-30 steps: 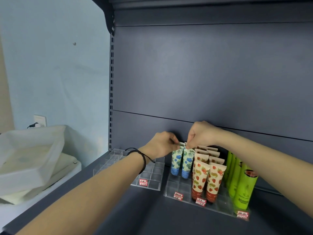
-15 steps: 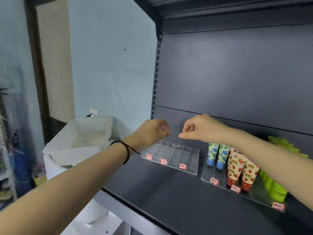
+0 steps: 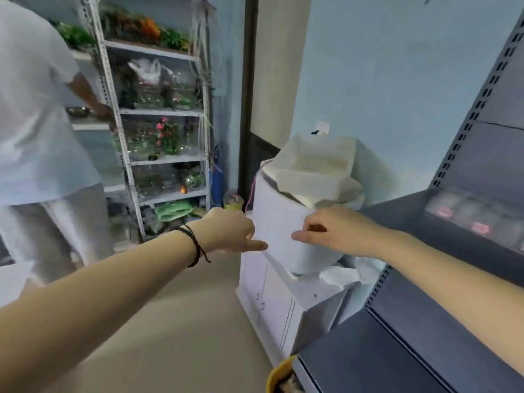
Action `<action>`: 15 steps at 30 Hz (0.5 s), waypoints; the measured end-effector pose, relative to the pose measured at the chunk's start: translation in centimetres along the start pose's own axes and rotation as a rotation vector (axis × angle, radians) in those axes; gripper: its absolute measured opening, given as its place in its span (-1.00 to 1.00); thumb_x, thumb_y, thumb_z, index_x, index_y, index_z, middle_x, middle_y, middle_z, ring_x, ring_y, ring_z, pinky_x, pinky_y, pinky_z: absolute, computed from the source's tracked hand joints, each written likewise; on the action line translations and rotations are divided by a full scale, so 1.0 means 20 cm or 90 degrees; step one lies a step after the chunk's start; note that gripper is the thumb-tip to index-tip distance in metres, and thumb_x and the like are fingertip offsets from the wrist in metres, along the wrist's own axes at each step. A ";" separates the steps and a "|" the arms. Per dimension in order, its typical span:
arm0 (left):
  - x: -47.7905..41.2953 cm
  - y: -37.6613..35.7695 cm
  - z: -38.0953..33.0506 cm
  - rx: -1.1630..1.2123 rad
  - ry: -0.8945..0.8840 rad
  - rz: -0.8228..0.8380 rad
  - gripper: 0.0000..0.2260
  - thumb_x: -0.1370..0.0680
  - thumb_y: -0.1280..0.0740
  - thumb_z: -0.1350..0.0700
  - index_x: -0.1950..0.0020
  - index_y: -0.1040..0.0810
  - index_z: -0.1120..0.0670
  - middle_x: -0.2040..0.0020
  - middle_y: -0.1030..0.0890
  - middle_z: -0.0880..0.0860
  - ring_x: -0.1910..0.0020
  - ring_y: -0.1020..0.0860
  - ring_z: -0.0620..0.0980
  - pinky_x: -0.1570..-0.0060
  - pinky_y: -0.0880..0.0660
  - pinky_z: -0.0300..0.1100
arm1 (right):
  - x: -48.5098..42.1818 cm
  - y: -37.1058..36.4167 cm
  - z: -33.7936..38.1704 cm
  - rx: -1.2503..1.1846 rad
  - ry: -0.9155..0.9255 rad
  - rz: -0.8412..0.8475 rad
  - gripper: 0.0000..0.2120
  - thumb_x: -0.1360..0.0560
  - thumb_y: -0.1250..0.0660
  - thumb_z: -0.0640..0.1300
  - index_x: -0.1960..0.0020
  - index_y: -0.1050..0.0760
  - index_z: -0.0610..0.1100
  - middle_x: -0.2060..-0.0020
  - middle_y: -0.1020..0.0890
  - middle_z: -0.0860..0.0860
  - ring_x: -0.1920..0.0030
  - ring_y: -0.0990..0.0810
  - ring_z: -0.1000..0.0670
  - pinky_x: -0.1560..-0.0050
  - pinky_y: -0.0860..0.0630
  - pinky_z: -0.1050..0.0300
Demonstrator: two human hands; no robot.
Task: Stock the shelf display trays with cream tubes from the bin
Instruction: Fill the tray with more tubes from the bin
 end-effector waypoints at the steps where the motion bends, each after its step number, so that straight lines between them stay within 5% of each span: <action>1: 0.06 -0.11 0.03 0.008 0.010 0.021 -0.47 -0.54 -0.05 -0.32 0.12 -0.55 0.10 0.29 -0.45 -0.05 0.26 -0.48 -0.01 0.20 -0.45 -0.11 | -0.04 -0.11 0.06 0.006 0.019 0.017 -0.52 -0.49 -0.18 0.32 0.36 -0.39 -0.05 0.44 -0.45 0.06 0.40 -0.38 0.09 0.29 -0.32 0.10; 9: 0.50 -1.41 0.11 0.150 0.097 0.274 -0.46 -0.53 -0.02 -0.35 -0.08 -0.58 0.01 -0.02 -0.59 0.01 -0.05 -0.53 0.06 0.15 -0.36 -0.14 | -0.09 -1.44 0.24 0.018 0.092 0.294 -0.44 -0.50 -0.05 0.40 0.32 -0.35 -0.08 0.38 -0.47 -0.01 0.34 -0.50 -0.07 0.33 -0.32 0.08; 15: 0.76 -2.31 -0.19 0.383 0.210 0.439 -0.51 -0.52 -0.10 -0.33 -0.16 -0.51 0.01 -0.10 -0.56 0.03 -0.08 -0.54 0.06 0.11 -0.39 -0.13 | 0.11 -2.39 0.13 -0.029 0.070 0.473 -0.42 -0.48 -0.03 0.42 0.33 -0.30 -0.09 0.46 -0.34 0.01 0.47 -0.31 0.00 0.45 -0.17 0.10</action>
Point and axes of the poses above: each hand's wrist, its own x-axis away from the middle knuckle, its own y-axis out of the back of the hand, z = x × y, the point moved 7 cm from there along -x, towards the middle knuckle
